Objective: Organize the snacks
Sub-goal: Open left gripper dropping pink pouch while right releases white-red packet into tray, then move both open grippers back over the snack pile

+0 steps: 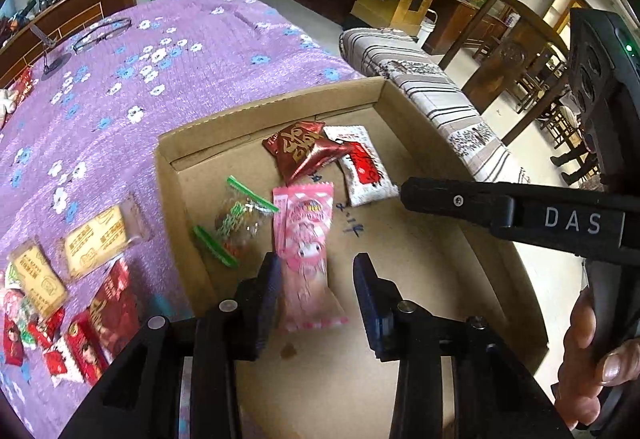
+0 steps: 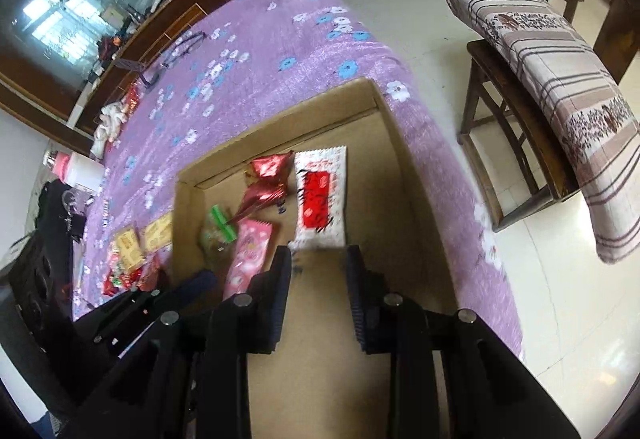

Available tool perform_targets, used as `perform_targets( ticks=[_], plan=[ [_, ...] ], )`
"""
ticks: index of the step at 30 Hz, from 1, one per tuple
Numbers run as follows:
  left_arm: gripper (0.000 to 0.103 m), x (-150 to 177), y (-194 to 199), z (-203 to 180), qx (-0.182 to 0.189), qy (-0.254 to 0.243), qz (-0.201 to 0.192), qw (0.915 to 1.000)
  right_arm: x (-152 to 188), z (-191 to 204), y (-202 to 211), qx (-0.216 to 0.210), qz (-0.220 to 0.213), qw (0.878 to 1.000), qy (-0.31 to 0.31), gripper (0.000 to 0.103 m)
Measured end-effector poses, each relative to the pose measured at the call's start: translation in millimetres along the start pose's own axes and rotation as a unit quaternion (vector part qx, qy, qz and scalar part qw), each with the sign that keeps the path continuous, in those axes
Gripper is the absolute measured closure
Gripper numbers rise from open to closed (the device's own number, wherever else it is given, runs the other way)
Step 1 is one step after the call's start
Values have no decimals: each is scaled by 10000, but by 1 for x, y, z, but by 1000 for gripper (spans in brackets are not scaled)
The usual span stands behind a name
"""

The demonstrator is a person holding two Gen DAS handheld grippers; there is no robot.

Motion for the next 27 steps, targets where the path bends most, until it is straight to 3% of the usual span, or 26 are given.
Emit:
perform_targets(
  ticks=[12, 27],
  plan=[
    [64, 35, 54, 17, -3, -73, -274, 9996, 43, 58, 10, -362, 64, 9992, 127, 75],
    [64, 114, 123, 120, -283, 743, -451, 9958, 117, 167, -19, -553, 590, 9925, 918, 70]
  ],
)
Point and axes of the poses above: each gripper's, at about its wrist camera, not at the fingertips, and y roughly against the way its jaws point, z to its left, x to its underside, the point moved 6 cm from there along -y, roughly the way its jaws point, and after that the axes turned 2 degrees about x, right-handed, at the moved point
